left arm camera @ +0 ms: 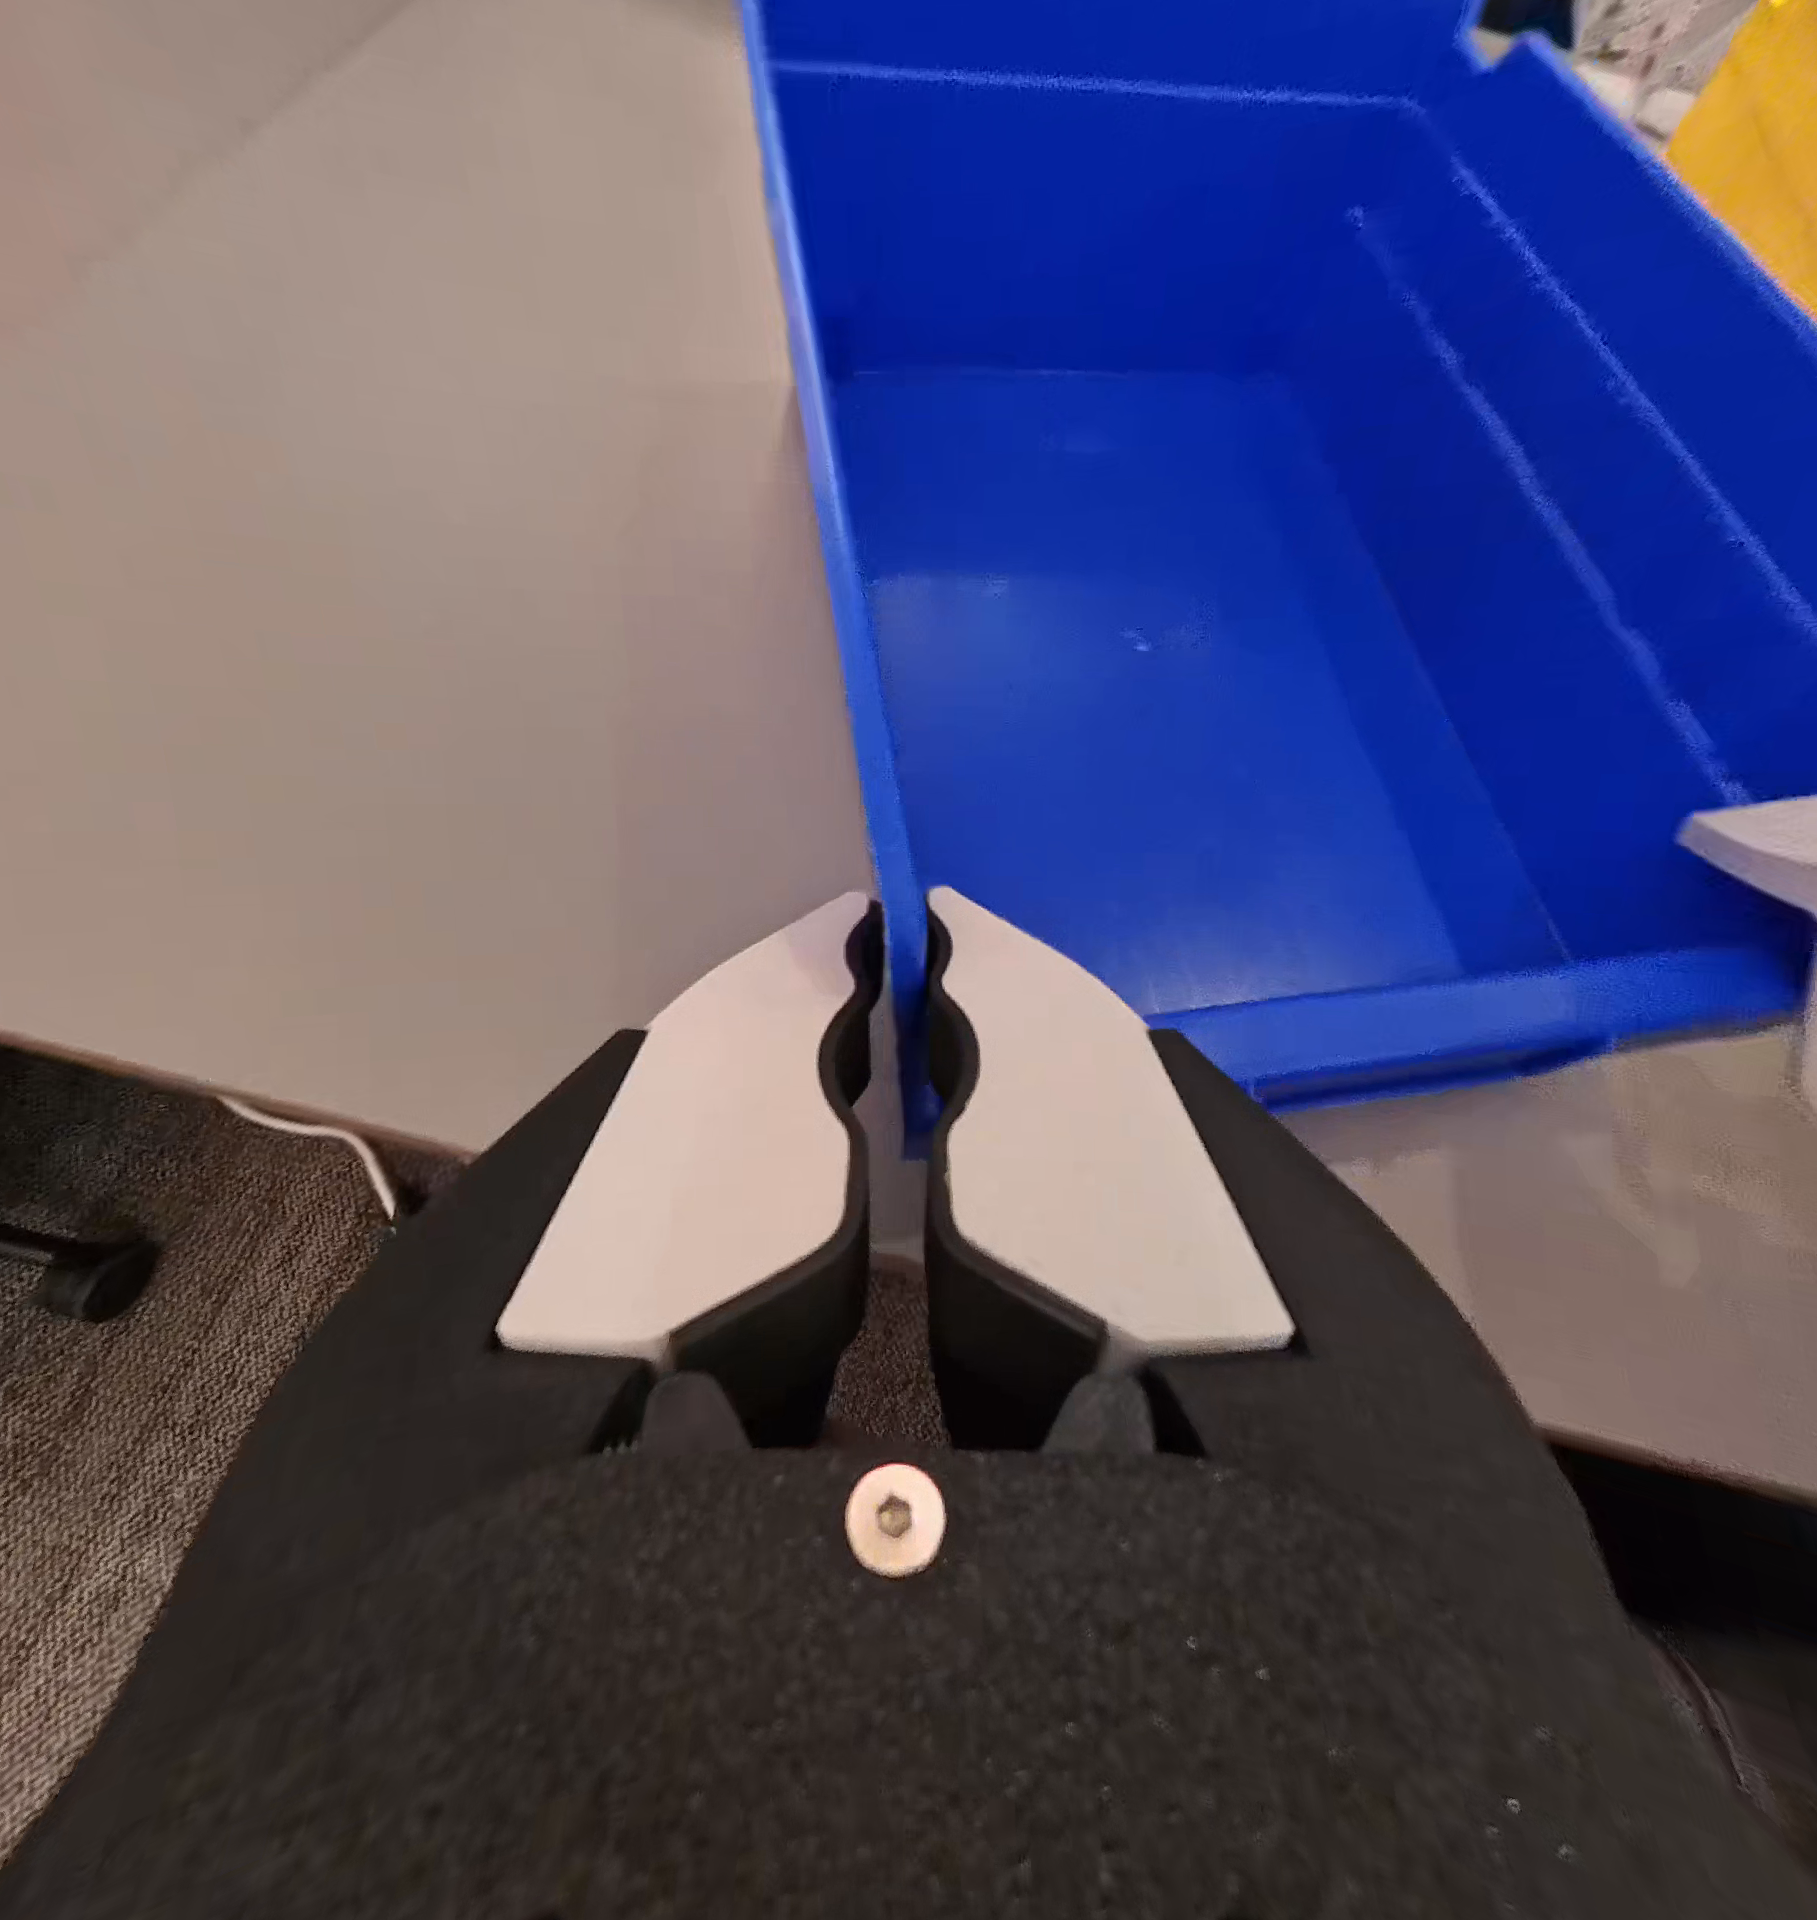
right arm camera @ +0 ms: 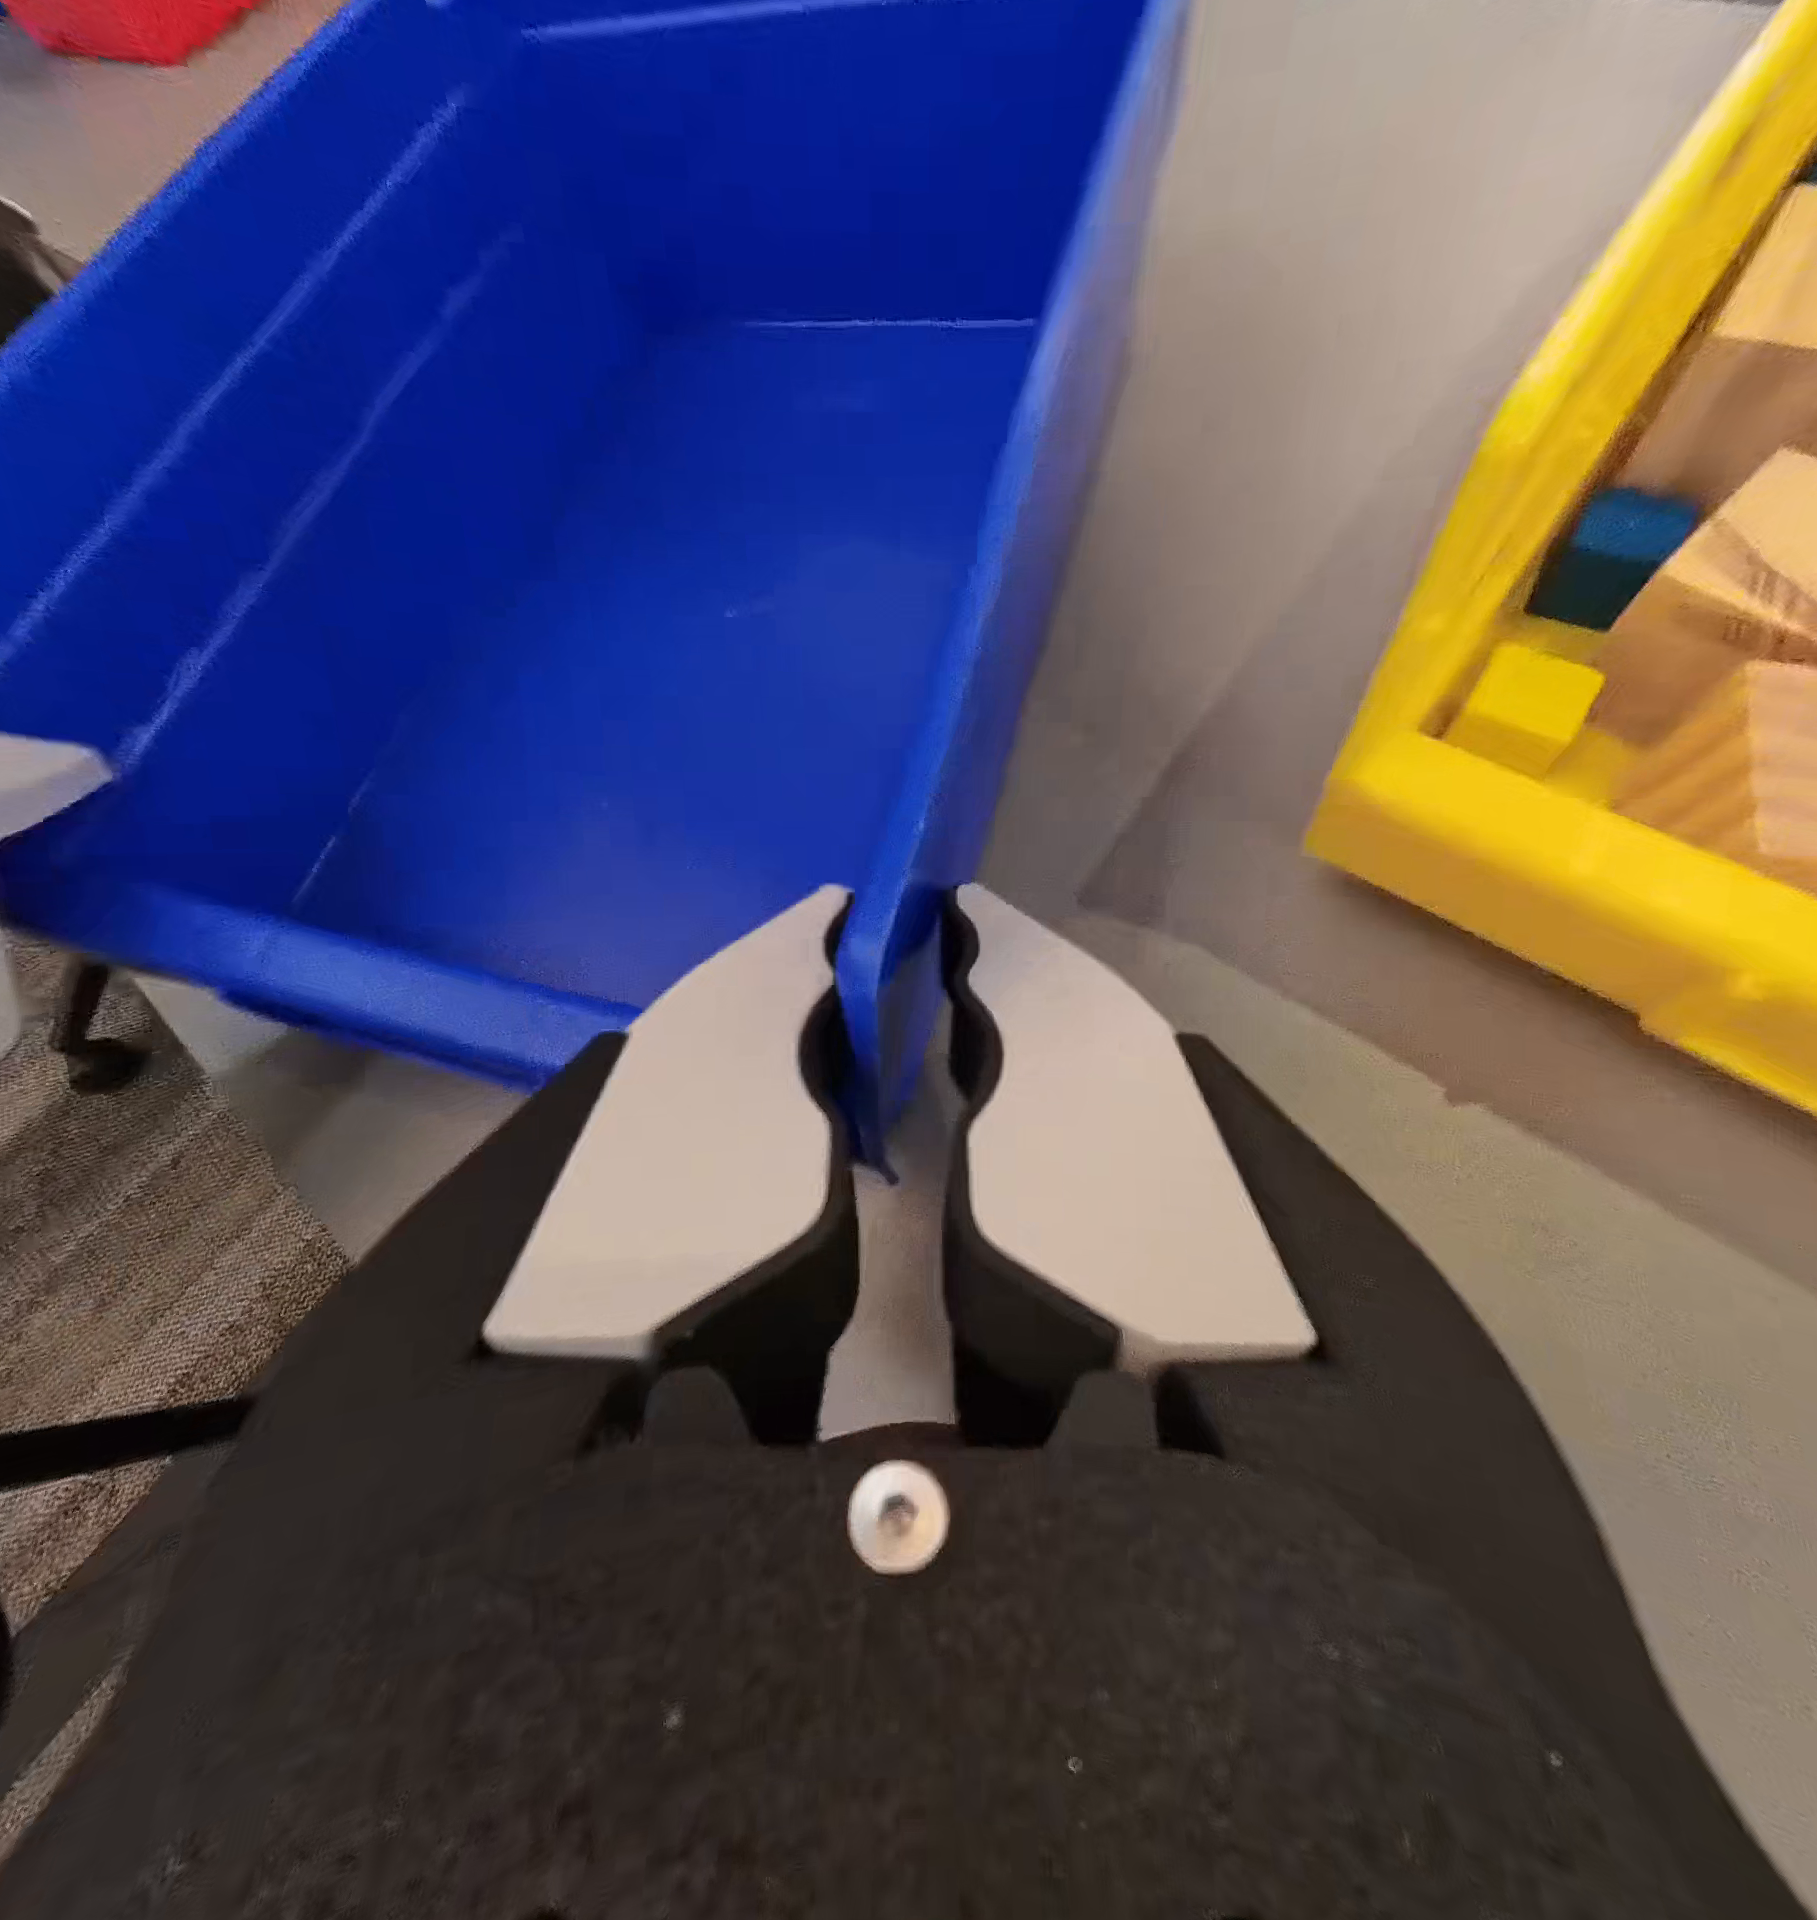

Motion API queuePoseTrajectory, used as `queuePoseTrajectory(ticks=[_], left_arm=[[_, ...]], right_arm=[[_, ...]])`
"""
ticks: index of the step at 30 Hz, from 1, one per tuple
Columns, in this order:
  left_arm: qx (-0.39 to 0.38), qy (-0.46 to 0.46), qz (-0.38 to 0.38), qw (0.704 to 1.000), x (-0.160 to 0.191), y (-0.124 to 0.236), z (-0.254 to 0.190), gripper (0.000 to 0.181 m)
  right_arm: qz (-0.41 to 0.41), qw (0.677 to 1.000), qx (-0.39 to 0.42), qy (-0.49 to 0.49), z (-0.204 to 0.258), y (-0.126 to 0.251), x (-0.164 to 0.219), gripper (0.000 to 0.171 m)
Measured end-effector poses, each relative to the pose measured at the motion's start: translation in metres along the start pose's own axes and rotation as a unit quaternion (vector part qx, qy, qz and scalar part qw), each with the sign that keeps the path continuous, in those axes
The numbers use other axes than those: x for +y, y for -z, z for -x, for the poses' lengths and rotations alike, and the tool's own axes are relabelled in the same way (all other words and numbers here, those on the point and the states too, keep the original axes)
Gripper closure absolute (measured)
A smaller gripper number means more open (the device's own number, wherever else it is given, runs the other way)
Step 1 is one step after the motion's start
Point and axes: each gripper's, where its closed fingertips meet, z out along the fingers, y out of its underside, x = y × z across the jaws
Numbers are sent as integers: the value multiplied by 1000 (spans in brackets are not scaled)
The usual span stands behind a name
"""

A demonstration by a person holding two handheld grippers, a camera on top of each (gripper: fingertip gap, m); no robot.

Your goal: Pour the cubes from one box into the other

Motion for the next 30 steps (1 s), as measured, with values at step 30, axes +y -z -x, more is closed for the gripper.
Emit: queuePoseTrajectory(ticks=[30], left_arm=[[243, -163, -97, 951, -67, -23, -544, 176]], right_arm=[[-129, 926, 346, -80, -443, 334, -5, 169]])
